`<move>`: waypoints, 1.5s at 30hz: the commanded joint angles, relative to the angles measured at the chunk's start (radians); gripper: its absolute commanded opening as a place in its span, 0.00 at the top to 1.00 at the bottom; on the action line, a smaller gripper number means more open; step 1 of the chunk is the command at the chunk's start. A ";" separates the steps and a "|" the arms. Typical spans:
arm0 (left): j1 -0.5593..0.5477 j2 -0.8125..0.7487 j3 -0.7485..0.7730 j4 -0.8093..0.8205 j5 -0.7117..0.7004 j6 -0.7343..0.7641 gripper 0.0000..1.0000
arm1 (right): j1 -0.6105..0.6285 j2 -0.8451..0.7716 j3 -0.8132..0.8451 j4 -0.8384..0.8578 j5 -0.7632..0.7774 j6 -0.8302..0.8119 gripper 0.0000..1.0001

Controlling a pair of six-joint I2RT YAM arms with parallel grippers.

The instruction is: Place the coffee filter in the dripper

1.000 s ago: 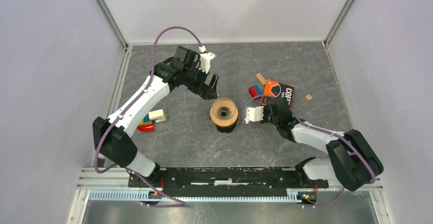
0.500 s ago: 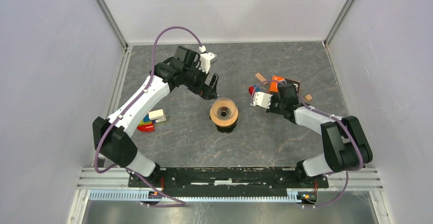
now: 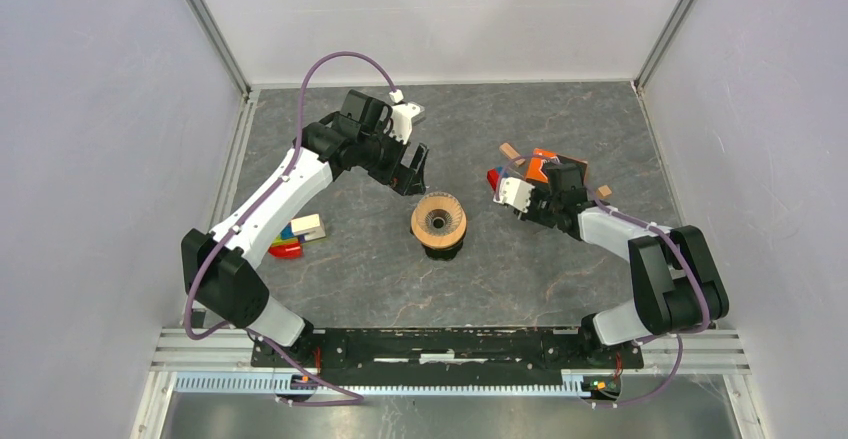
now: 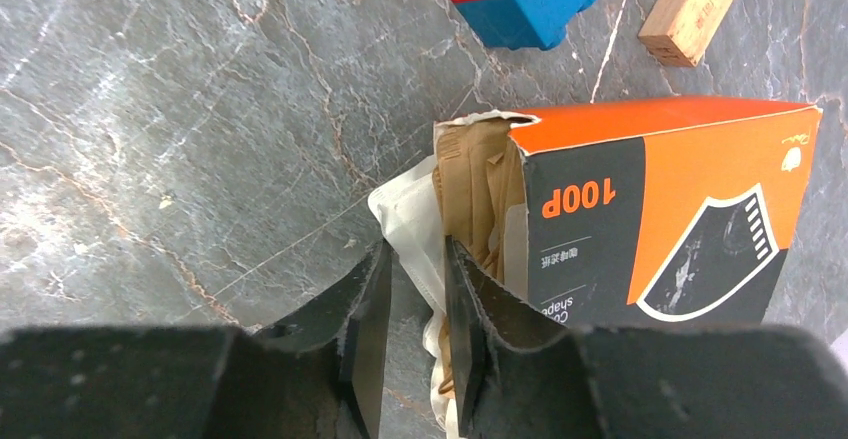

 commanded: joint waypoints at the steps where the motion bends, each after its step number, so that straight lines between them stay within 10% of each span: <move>1: 0.005 -0.037 -0.003 0.019 0.028 0.039 0.00 | 0.000 0.008 0.044 -0.015 -0.067 0.021 0.67; 14: 0.006 -0.036 -0.004 0.019 0.027 0.040 0.00 | 0.001 0.038 0.041 0.039 -0.064 0.052 0.70; 25: 0.007 -0.035 -0.004 0.019 0.025 0.039 0.00 | 0.001 0.009 0.030 0.090 -0.052 0.055 0.98; 45: 0.006 -0.048 -0.010 0.018 0.019 0.049 0.00 | -0.034 0.024 0.211 -0.217 -0.198 0.108 1.00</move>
